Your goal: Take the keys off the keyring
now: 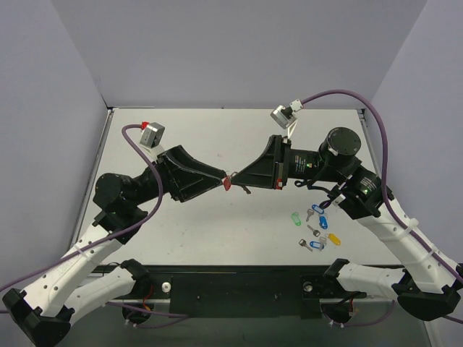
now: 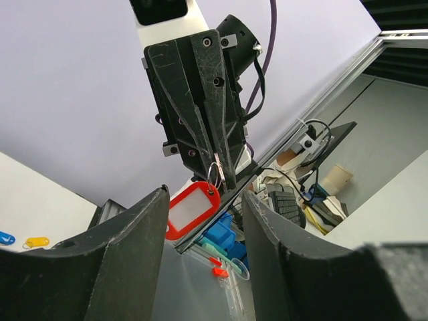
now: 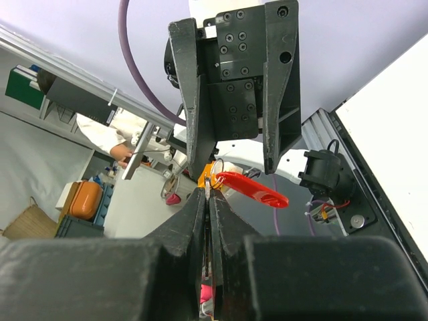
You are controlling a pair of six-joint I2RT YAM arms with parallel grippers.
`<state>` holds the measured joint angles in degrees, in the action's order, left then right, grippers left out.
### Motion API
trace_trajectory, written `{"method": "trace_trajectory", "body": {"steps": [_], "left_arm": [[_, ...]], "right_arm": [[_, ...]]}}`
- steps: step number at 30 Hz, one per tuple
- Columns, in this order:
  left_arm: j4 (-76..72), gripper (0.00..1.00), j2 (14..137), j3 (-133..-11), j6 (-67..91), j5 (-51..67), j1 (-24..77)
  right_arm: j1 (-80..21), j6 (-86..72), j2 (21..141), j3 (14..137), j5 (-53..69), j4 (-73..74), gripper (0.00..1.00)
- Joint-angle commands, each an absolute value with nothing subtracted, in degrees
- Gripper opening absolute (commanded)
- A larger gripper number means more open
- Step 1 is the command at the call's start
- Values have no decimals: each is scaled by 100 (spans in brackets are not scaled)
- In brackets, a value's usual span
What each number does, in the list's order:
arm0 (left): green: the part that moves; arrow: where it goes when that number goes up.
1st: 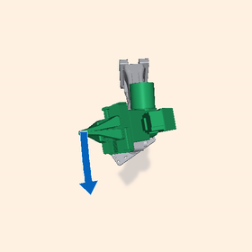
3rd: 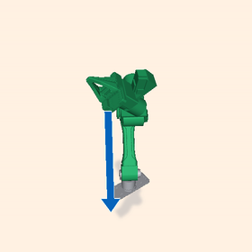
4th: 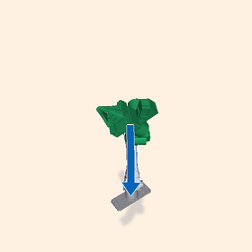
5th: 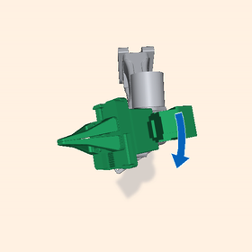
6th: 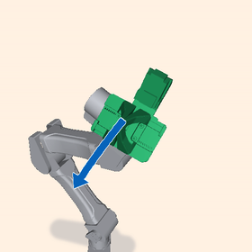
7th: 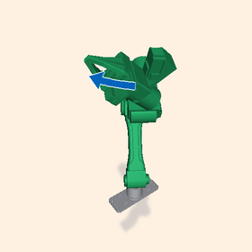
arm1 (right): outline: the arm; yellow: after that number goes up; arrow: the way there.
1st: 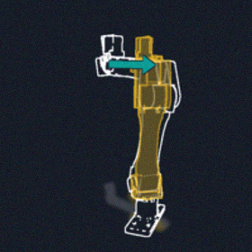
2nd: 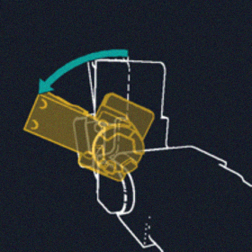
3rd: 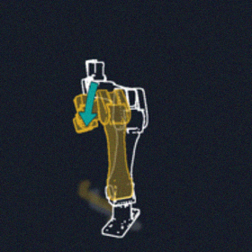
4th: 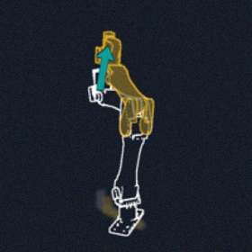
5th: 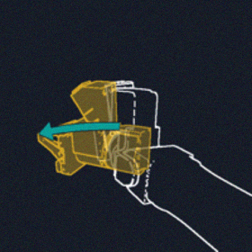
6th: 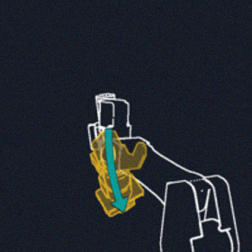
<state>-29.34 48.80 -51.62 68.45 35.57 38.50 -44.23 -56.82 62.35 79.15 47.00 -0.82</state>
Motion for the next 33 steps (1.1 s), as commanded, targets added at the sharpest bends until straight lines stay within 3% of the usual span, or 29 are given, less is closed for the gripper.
{"method": "trace_trajectory", "body": {"steps": [1, 25, 33], "left_arm": [[-3208, 54, 4843, -5238, 6864, 3480, 3832], [-3366, 34, 4992, -5282, 6935, 3489, 3937], [-3366, 8, 5063, -5317, 6865, 3410, 4078]], "right_arm": [[-4412, -5739, 6135, 7893, 4816, -589, 0], [-4482, -5687, 6170, 7840, 4746, -545, 0], [-4509, -5572, 6161, 7840, 4729, -387, 0]]}}
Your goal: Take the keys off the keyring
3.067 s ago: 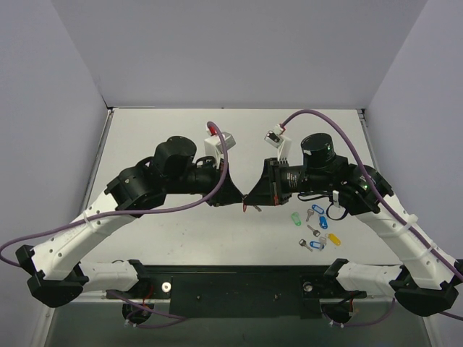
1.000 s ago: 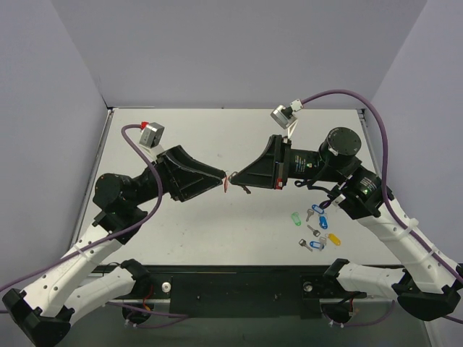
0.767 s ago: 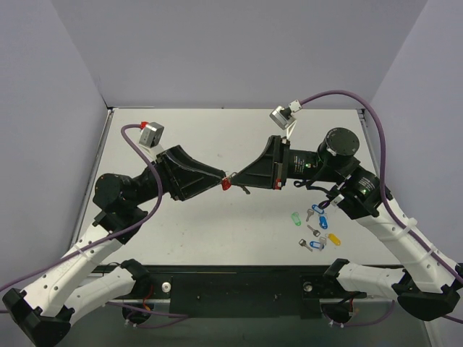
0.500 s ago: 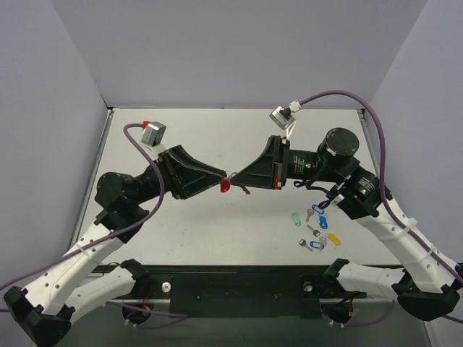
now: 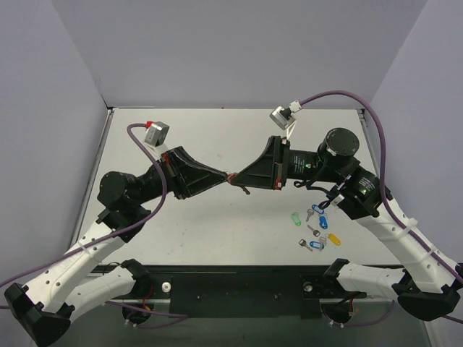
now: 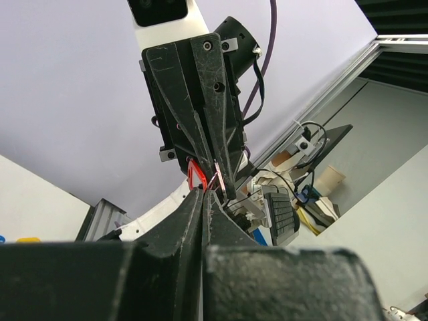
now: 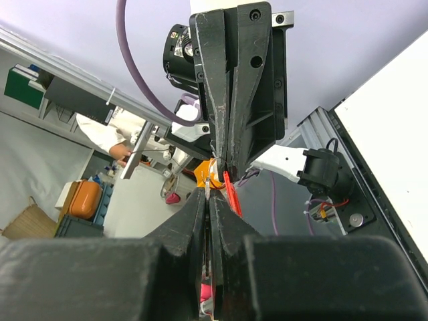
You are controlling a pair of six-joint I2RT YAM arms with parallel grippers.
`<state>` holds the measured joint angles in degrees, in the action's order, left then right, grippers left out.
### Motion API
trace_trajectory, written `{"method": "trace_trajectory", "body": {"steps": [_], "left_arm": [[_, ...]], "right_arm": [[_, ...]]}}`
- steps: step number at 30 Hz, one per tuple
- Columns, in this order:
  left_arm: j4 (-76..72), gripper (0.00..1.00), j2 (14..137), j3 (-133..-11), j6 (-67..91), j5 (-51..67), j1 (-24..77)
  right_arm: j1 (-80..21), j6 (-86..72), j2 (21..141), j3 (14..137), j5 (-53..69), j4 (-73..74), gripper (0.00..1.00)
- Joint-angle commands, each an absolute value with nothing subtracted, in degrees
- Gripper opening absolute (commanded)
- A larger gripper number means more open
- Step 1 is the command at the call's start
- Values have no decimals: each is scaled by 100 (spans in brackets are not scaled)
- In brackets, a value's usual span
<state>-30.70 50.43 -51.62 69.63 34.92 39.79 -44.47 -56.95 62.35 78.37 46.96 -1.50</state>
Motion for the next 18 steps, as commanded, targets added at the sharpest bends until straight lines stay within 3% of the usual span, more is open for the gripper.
{"method": "trace_trajectory", "body": {"steps": [1, 3, 18], "left_arm": [[-3323, 6, 5071, -5343, 6847, 3393, 4087], [-3261, 0, 5071, -5361, 6768, 3358, 4131], [-3023, 0, 4843, -5388, 6460, 2874, 4298]], "right_arm": [[-4517, -5537, 6161, 7831, 4720, -343, 0], [-4535, -5493, 6144, 7822, 4711, -273, 0], [-4535, -5440, 6100, 7524, 4421, -193, 0]]}}
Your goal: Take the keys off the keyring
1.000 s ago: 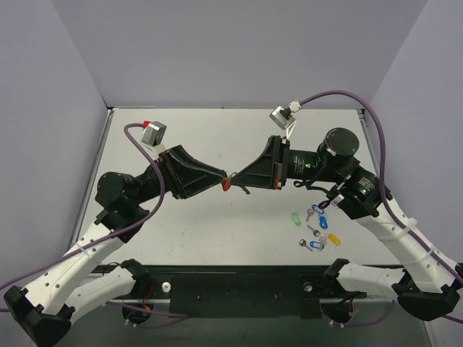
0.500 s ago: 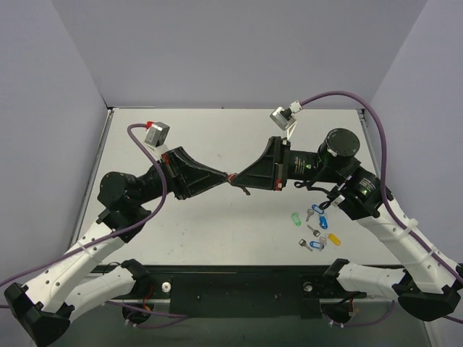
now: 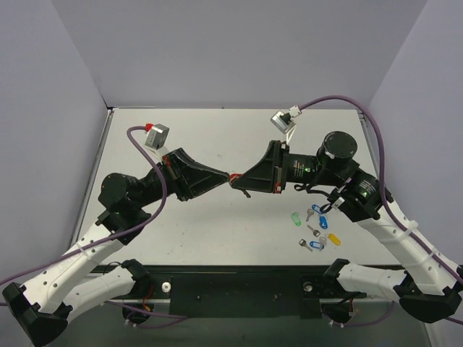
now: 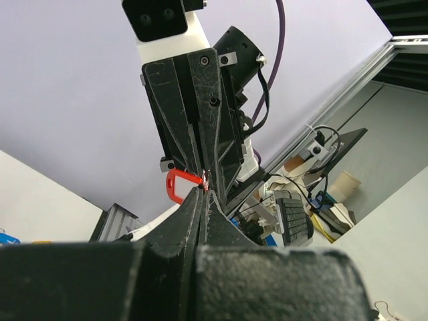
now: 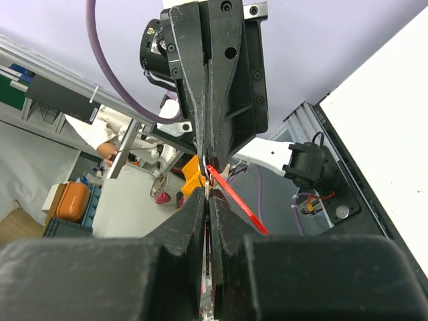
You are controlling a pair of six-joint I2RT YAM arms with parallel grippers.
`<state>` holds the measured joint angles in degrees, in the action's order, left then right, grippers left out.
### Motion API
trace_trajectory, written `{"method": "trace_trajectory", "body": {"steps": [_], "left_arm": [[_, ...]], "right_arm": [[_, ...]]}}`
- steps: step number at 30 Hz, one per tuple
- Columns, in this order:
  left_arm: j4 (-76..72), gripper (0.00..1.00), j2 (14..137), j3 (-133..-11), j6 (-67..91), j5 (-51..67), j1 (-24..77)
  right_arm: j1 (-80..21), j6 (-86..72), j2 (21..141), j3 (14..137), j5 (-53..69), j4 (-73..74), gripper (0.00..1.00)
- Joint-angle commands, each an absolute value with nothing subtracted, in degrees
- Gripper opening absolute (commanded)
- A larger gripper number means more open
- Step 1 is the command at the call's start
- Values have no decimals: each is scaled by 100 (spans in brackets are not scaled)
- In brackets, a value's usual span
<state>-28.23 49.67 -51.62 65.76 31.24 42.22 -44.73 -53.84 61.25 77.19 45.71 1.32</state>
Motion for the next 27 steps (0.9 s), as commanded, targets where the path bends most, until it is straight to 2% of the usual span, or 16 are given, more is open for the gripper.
{"method": "trace_trajectory", "body": {"steps": [1, 9, 14, 16, 18, 21, 22, 24, 27], "left_arm": [[-3023, 0, 4843, -5370, 6451, 2848, 4307], [-3103, 0, 4843, -5282, 6442, 2742, 4359], [-2315, 0, 4799, -5518, 6100, 2760, 4368], [-1744, 14, 4729, -5720, 5819, 2769, 4368], [-1182, 38, 4641, -5888, 5477, 2751, 4377], [-599, 46, 4500, -6047, 5090, 2655, 4360], [-406, 52, 4439, -6116, 5037, 2628, 4368], [-55, 59, 4395, -6231, 4817, 2602, 4359], [430, 62, 4351, -6433, 4597, 2549, 4359]], "right_arm": [[-4535, -5467, 6117, 7506, 4412, -219, 0], [-4570, -5810, 6135, 7295, 4307, -677, 0], [-4562, -5512, 6152, 7497, 4333, -221, 0], [-4553, -5362, 6152, 7585, 4350, -19, 0], [-4562, -5195, 6152, 7707, 4368, 315, 0], [-4561, -5036, 6135, 7769, 4394, 554, 0], [-4562, -5001, 6135, 7796, 4421, 623, 0], [-4562, -4914, 6152, 7857, 4473, 737, 0], [-4562, -4808, 6179, 7927, 4613, 896, 0]]}}
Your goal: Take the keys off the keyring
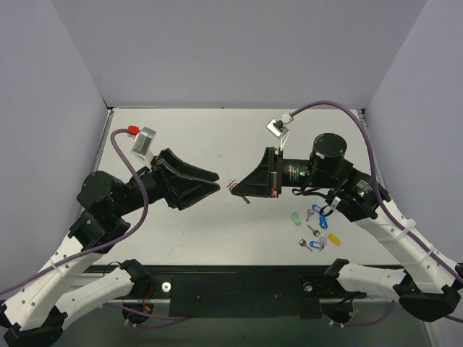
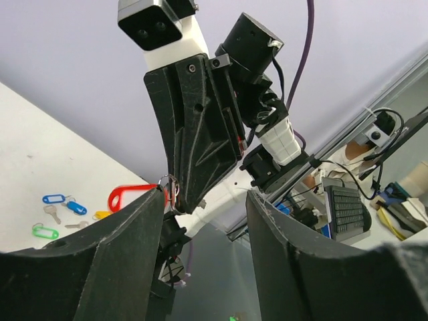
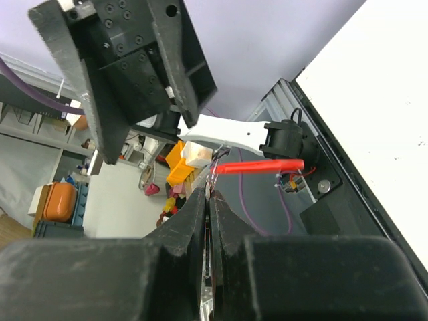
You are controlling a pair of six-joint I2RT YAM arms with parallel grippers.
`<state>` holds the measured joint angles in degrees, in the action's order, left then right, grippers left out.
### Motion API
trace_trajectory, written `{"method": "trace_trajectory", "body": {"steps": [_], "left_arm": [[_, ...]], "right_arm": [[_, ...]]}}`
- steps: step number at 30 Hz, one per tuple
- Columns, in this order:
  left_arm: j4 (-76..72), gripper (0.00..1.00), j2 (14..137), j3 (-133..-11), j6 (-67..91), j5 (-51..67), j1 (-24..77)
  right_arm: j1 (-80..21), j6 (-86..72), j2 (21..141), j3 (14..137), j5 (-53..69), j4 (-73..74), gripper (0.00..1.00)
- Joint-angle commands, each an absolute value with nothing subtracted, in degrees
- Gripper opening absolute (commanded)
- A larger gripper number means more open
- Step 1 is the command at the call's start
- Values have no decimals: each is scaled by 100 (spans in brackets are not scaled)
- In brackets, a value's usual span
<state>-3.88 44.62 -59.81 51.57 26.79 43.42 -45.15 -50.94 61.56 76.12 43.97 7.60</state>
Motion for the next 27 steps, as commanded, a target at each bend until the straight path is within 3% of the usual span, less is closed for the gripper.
{"method": "trace_trajectory", "body": {"steps": [1, 12, 27], "left_arm": [[622, 62, 4359, -6477, 4466, 2540, 4351], [1617, 61, 5281, -7645, 3683, 3962, 4184], [1846, 56, 5739, -8042, 3674, 5150, 4113]], "right_arm": [[-4553, -4782, 6196, 7971, 4640, 931, 0], [-4693, -4422, 6372, 8446, 5879, 1625, 0], [-4808, -4131, 6346, 8437, 5625, 1925, 0]]}}
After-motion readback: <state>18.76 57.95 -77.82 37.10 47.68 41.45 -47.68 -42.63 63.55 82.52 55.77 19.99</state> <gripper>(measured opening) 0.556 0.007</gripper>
